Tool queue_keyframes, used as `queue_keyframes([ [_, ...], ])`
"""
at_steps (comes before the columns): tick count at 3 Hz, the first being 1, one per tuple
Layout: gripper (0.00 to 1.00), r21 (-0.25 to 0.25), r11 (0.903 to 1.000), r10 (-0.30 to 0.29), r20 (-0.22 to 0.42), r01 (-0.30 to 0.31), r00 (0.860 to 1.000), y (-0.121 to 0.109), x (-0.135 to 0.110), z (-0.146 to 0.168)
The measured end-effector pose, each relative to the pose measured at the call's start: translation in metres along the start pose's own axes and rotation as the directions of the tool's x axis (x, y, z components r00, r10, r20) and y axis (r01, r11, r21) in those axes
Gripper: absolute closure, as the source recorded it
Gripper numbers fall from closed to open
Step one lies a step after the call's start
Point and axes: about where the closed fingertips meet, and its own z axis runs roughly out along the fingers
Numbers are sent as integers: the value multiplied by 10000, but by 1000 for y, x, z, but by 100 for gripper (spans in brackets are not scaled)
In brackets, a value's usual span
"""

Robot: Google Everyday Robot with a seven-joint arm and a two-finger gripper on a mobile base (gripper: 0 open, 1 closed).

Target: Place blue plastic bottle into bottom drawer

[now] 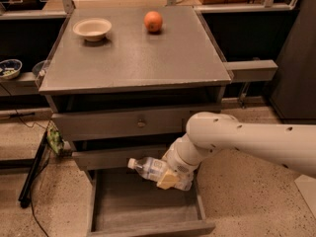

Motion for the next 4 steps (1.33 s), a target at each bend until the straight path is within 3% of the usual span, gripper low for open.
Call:
queue_keyframes([
  [1, 100, -77, 9998, 174, 141, -173, 9997, -2, 11, 23],
  [2, 100, -156, 9989, 438, 53, -437, 9990, -25, 36, 70],
  [3, 100, -237, 9985, 498, 110, -495, 9987, -24, 39, 77],
  [4, 100, -461, 9965, 704, 301, -690, 9971, -19, 50, 103],
])
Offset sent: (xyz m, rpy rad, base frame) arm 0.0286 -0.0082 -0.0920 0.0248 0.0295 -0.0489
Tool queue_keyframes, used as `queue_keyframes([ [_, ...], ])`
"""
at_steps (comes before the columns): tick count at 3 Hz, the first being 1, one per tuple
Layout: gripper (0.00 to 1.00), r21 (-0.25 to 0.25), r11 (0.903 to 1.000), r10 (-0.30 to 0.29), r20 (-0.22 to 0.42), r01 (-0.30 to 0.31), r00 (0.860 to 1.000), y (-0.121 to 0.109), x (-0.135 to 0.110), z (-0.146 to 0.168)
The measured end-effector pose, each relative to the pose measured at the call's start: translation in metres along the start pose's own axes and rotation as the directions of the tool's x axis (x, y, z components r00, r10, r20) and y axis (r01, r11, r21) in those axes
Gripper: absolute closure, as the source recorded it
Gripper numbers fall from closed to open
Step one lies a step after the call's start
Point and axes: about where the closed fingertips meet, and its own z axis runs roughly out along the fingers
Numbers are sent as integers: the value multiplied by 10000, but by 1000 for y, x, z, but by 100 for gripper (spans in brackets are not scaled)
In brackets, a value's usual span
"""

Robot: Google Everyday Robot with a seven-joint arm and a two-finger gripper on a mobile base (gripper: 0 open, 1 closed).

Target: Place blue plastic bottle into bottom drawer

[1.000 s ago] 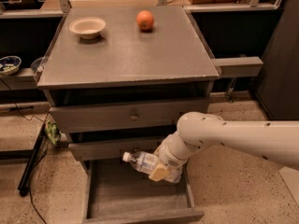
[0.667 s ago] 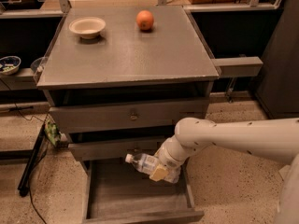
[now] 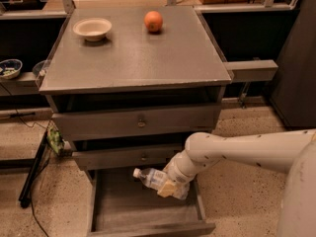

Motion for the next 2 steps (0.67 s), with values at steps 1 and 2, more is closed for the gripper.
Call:
queue_keyframes([
  [1, 100, -393, 9987, 338, 93, -334, 9994, -24, 19, 60],
  [2, 100, -394, 9987, 338, 93, -334, 9994, -24, 19, 60],
])
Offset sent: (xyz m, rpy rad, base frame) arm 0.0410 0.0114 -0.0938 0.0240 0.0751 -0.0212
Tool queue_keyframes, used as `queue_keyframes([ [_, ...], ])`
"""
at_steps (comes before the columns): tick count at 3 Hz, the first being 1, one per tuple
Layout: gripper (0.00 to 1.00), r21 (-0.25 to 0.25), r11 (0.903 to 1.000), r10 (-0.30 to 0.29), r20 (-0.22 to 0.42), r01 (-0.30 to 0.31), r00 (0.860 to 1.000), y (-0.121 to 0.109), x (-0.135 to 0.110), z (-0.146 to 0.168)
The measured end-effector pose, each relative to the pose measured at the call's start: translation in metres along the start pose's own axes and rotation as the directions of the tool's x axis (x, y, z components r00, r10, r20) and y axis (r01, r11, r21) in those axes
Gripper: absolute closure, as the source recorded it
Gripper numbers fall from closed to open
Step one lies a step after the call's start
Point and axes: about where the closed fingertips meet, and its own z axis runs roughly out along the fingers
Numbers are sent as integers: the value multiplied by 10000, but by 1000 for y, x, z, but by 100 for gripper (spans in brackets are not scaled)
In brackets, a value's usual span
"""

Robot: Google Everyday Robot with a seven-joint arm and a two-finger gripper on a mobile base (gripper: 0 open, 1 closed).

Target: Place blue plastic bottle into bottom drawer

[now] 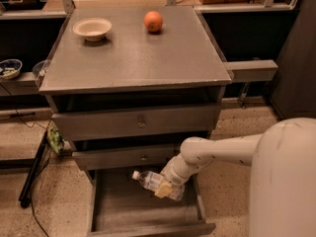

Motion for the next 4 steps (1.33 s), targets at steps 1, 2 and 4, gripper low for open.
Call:
queue_keyframes([
  [1, 100, -38, 9992, 398, 64, -398, 9992, -10, 13, 25],
  [2, 100, -241, 9950, 978, 157, -974, 9951, -32, 30, 66],
  [4, 100, -243, 9930, 1163, 194, -1159, 9930, -33, 32, 79],
])
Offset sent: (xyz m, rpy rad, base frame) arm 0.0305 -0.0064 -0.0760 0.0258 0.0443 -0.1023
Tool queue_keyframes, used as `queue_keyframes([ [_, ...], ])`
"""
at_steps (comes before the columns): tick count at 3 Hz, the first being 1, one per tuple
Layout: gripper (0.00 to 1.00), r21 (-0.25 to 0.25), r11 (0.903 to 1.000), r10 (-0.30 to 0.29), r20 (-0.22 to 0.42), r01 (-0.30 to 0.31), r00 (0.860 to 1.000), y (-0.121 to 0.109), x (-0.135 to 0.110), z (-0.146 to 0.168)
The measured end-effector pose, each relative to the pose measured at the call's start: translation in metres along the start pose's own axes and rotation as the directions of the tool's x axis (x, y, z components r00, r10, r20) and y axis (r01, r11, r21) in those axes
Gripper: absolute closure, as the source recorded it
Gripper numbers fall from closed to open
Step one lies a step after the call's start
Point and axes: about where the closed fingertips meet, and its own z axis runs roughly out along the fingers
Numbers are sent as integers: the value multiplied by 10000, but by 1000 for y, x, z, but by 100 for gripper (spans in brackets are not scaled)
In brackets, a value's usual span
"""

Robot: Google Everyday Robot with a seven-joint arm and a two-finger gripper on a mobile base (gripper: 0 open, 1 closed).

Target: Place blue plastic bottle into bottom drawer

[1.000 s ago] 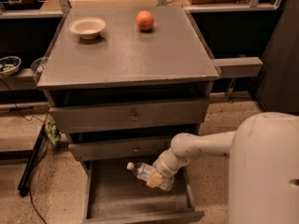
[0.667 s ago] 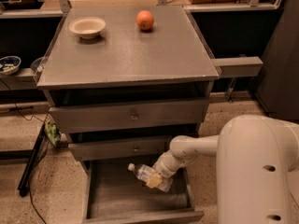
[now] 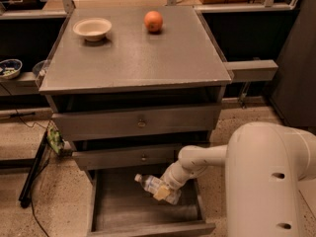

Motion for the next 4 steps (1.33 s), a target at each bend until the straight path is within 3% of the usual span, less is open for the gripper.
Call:
queue_keyframes([
  [1, 100, 161, 9997, 197, 29, -197, 9998, -12, -1, 31],
  [2, 100, 164, 9997, 199, 27, -200, 9998, -12, -1, 32],
  [4, 100, 1109, 9895, 1024, -834, -928, 9912, -33, 27, 62],
])
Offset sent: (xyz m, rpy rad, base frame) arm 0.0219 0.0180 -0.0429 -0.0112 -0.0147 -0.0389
